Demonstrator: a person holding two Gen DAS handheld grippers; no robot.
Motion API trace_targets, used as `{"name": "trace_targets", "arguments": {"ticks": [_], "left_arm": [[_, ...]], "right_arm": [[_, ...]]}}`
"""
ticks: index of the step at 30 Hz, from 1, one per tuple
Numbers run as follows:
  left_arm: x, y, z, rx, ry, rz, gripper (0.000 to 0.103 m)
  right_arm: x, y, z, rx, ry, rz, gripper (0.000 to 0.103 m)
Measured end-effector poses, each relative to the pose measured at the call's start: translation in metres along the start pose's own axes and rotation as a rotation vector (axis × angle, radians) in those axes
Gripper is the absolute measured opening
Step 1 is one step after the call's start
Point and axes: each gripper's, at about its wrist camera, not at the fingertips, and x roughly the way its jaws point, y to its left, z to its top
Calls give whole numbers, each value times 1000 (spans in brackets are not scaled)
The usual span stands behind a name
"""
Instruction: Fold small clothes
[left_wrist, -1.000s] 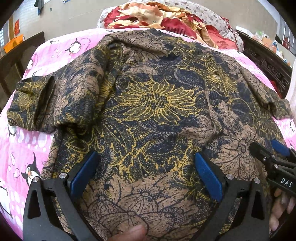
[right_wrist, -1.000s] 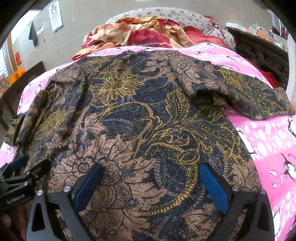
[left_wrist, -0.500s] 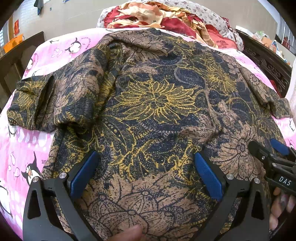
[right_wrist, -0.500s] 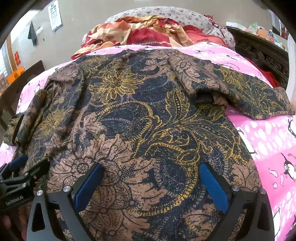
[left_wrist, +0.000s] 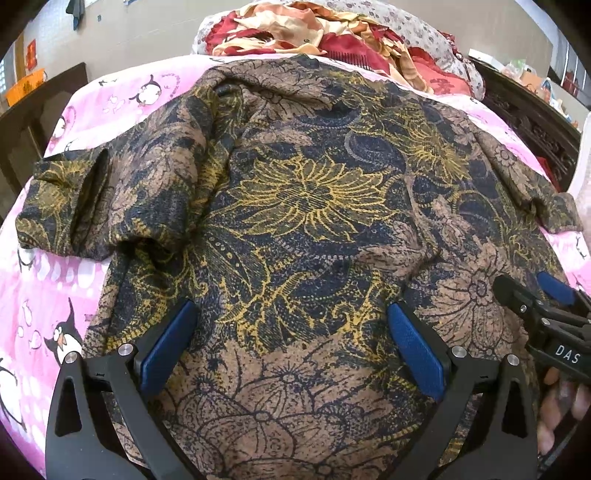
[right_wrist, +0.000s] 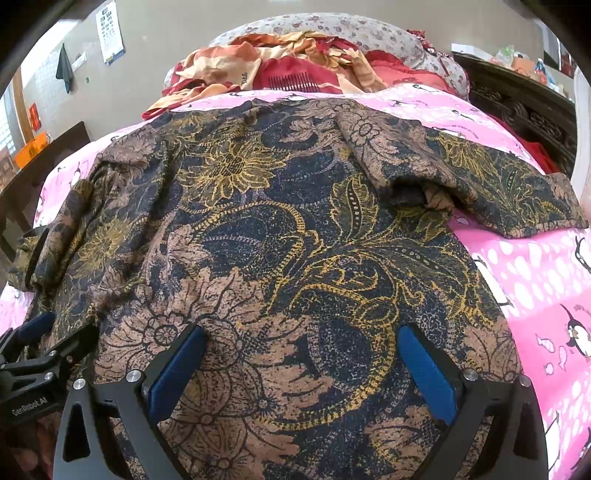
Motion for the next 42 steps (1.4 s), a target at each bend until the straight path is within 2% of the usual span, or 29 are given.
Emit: {"name": "trace_targets", "arguments": {"ticks": [23,27,29,33,37,42], "left_arm": [[0,-3,2,3,6,13,103],[0,-3,2,3,7,15,103],[0,-3,2,2,7,15,103],[1,-5,4,4,9,19,103],[1,-5,5,4,9,18,103],[1,-6,5,5,10,20,103]], "right_arm": [[0,2,0,-18,18,-19,103],[1,6,2,-77,63,-26,103],[-1,5,1,-123,80,-2,103],[-7,-3,-8,-117,35,43,103],[-8,4,-11,-142,17,-3,103],[-8,4,-10,-136,15,2,103]]}}
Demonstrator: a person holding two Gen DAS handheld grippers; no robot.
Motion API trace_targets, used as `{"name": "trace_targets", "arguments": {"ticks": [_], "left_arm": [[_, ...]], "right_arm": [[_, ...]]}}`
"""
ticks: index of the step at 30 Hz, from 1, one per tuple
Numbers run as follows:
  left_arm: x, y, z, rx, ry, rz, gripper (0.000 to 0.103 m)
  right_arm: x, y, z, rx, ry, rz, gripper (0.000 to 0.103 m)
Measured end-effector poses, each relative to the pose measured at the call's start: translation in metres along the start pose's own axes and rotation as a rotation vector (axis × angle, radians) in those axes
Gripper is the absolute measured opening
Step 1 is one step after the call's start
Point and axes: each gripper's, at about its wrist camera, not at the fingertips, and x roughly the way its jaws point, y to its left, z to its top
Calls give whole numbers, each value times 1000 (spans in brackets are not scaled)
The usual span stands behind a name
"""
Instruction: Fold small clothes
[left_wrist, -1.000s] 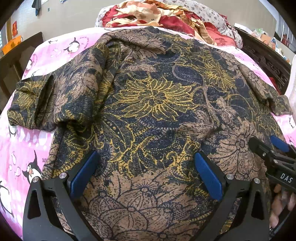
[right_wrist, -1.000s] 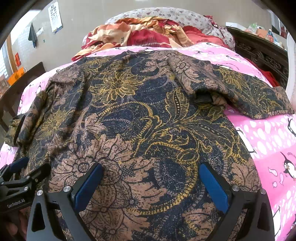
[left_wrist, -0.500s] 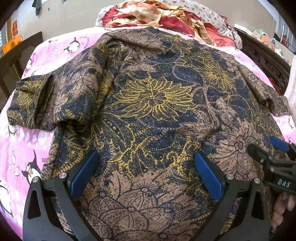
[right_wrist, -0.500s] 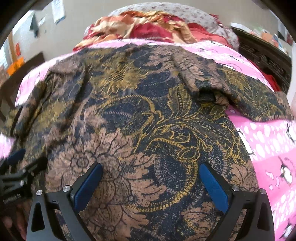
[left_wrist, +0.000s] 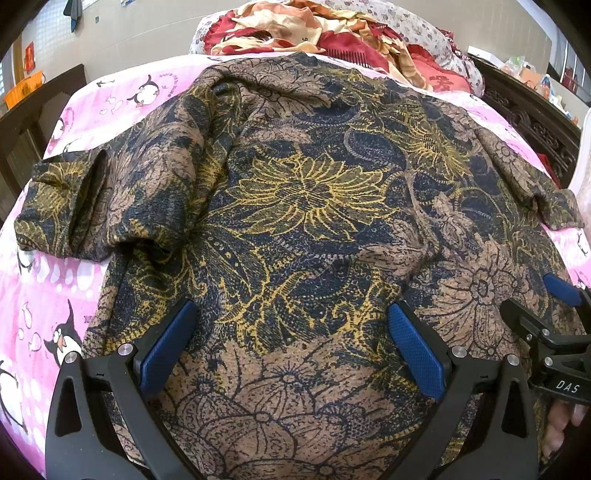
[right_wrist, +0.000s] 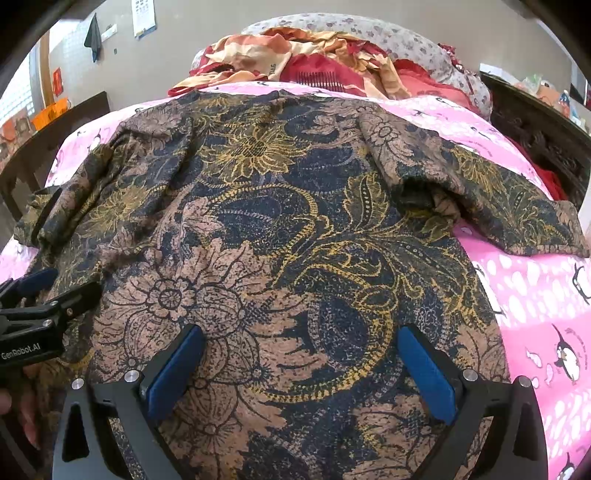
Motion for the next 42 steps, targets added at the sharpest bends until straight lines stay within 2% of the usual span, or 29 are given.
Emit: {"name": "trace_targets", "arguments": {"ticks": [17,22,24,27,31,34,36,39,42], "left_arm": [[7,3,10,-5,7,-8,103],[-5,8,11,24,16,-19,103],[-20,22,16,40,-47,6,103],[-38,63,35,34,-145,81,103],[-30,122,68,4,-176,217,102],[-11,147,80,10,-143,150,84],[2,150,85,39,-109,108,65],[27,157,86,52,-39,151,46],[42,166,84,47,-10,162,43]], "right_arm": [[-2,0,-1,1,-4,-5,103],[-1,0,-1,2,-5,-4,103],[-1,-1,-1,3,-4,0,103],[-1,-2,0,7,-4,5,103],[0,-2,0,8,-4,7,103],[0,-3,0,11,-4,12,103],[0,-3,0,11,-4,13,103],[0,-3,0,12,-4,13,103],[0,-3,0,12,-4,13,103]]}}
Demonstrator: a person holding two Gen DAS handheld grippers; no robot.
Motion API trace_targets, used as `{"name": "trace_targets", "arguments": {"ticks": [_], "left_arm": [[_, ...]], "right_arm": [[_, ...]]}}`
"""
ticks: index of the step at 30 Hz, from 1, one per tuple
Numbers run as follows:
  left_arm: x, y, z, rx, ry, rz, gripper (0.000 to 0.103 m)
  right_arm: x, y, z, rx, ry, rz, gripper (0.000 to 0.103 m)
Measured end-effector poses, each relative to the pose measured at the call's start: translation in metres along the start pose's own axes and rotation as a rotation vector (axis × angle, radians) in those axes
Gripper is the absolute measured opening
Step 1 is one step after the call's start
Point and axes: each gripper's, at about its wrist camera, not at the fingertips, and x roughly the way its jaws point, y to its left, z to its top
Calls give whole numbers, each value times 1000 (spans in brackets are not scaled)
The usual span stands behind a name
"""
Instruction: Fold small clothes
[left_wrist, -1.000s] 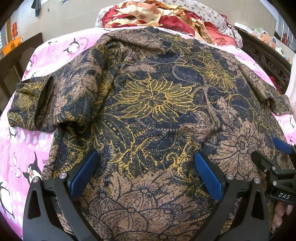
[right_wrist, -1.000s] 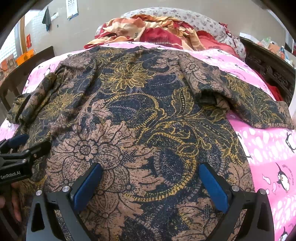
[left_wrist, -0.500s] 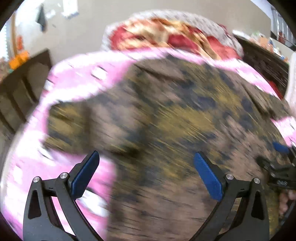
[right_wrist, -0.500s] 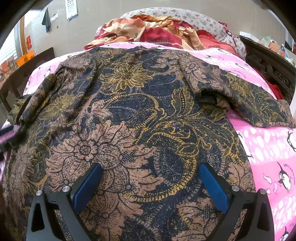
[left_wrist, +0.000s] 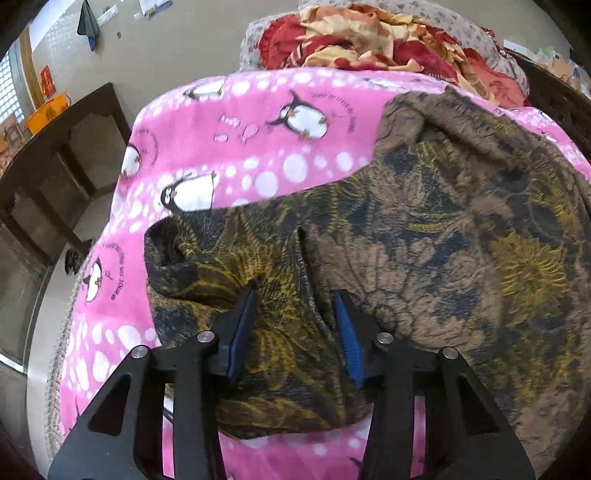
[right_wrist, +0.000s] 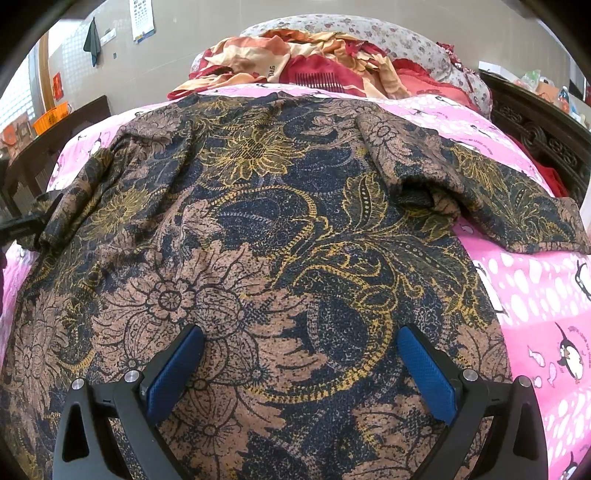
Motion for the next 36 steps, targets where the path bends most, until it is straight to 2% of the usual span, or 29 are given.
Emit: {"name": "trace_targets", "arguments": {"ticks": [1,2,5,7,9,14,19,24,27,31,35,36], "left_arm": [[1,1,1,-4,0,-7,42],[0,3,1,-8,-3,-11,37],[-4,16,1,-59,-11,-42,7],[-19,30,-3,-116,-41,-80,3],[-38,43,-5,-129,-86,-62,3],[-89,107,-15,-233,-180,16,3],[-110,181,-32,-357,-188,142,3],[-124,223,-43,-446,-208,221,3],[-126,237,-41,-471,-213,219,3],[-130,220,-22,-434,-240,197,3],[-142,181,2,-401,-302,71,3],[-145,167,8,-388,-313,20,3]], "right_arm": [[0,0,0,0,0,0,103],[0,0,0,0,0,0,103],[0,0,0,0,0,-1,103],[0,0,0,0,0,-1,103],[0,0,0,0,0,-1,103],[0,0,-1,-1,-2,-3,103],[0,0,0,-1,-2,-3,103],[0,0,0,-1,-2,-3,103],[0,1,0,-1,-2,-4,103],[0,1,0,-2,-2,-5,103],[0,1,0,-1,-2,-4,103],[0,0,0,-1,-2,-4,103]]}}
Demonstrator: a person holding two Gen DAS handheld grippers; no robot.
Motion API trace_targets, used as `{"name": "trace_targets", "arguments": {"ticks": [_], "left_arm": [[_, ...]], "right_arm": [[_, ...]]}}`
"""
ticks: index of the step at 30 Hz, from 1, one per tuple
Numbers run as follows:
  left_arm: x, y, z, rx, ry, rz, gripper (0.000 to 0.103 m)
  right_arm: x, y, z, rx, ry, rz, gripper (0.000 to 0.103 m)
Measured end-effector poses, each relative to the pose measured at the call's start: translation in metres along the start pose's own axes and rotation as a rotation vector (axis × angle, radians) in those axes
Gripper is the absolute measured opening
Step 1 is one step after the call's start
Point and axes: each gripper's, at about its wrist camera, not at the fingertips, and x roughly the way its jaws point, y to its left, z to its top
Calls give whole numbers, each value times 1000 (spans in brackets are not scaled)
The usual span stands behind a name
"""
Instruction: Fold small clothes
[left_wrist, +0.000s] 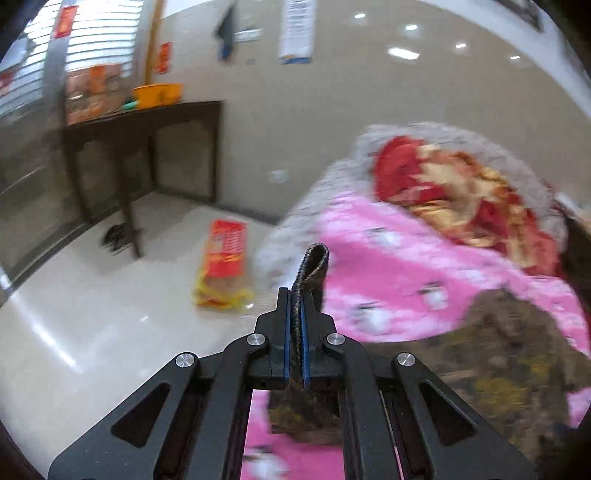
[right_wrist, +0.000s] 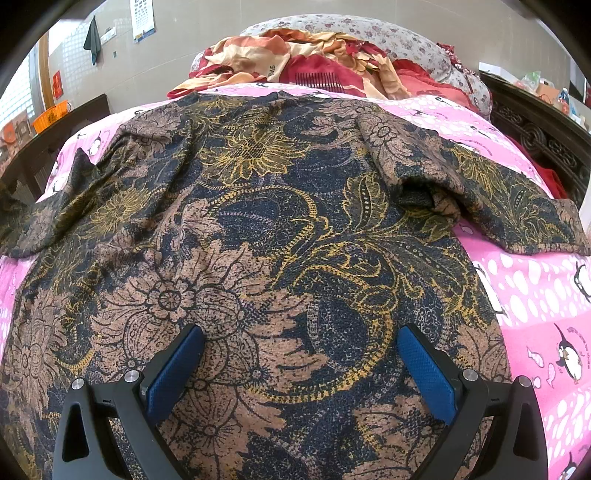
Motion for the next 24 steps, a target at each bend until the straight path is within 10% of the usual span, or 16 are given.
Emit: {"name": "trace_targets", "arguments": {"ticks": [7,14,19,24], "left_arm": [[22,-147,-32,107,90,-319,3],[80,-244,-101,127,308,-406,7],[65,-241,-126,192,382,-439,8],[34,-188,-153,213,259,-312,52]], "right_arm": [[0,0,0,-1,0,-2,103],[0,0,0,-3,1,-5,103],[-6,3,7,-13,31,-48,101],[-42,20,51,-4,-122,75,100]]}}
